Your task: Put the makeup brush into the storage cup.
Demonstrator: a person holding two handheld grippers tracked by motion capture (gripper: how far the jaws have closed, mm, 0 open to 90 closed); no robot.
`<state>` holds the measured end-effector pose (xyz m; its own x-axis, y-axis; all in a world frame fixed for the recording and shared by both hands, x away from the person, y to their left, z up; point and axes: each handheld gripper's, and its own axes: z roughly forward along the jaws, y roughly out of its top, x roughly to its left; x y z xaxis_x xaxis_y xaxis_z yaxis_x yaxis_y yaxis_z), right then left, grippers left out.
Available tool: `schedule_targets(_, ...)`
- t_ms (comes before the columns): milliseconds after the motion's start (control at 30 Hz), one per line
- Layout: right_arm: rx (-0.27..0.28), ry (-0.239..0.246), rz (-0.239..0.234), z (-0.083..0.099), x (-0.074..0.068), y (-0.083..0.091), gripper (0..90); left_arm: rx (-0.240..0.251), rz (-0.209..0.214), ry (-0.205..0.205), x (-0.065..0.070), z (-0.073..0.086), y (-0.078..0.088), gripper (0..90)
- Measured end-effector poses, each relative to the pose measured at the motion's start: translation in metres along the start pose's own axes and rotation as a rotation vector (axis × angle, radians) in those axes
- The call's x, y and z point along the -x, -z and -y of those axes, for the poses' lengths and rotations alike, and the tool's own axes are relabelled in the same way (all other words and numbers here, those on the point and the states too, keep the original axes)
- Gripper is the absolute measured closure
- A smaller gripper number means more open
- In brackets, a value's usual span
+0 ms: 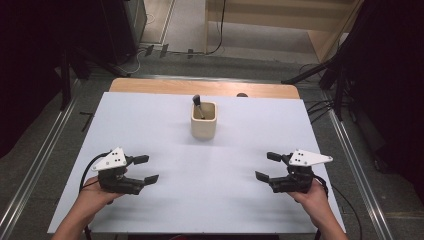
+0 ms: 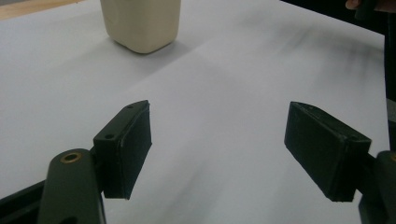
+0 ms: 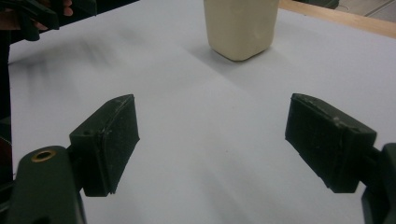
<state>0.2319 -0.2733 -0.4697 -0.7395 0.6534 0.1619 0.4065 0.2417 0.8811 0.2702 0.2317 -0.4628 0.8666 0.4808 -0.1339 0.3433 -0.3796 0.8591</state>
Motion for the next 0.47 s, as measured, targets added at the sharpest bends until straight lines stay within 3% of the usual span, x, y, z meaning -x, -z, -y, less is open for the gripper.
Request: schedule_targets(467, 0.005, 0.001, 0.001, -0.0008, 0.0, -0.0001, 17.9, 0.003, -0.001, -0.001, -0.0004, -0.0003, 0.0003, 23.9)
